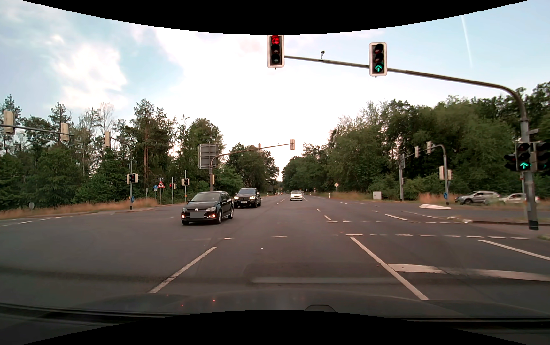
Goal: Follow the waypoints while adhering to traffic rules and regulations
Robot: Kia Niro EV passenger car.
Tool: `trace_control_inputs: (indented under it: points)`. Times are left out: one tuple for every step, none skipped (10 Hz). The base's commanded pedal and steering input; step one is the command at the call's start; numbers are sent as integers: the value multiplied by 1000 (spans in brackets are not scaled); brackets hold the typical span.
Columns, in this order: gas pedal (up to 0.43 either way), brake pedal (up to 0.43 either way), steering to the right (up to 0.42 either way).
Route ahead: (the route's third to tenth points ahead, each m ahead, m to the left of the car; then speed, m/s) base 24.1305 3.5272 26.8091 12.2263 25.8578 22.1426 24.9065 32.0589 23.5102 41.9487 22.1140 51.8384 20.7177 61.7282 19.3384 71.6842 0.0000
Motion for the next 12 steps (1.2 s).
trace_control_inputs:
  points:
    - [0, 262, -21]
    - [0, 262, -20]
    - [0, 262, -21]
    - [0, 262, -21]
    - [0, 262, -21]
    - [0, 262, -21]
    - [0, 262, -21]
    - [0, 262, -21]
    - [0, 262, -21]
    - [0, 262, -21]
    - [0, 262, -20]
    - [0, 262, -20]
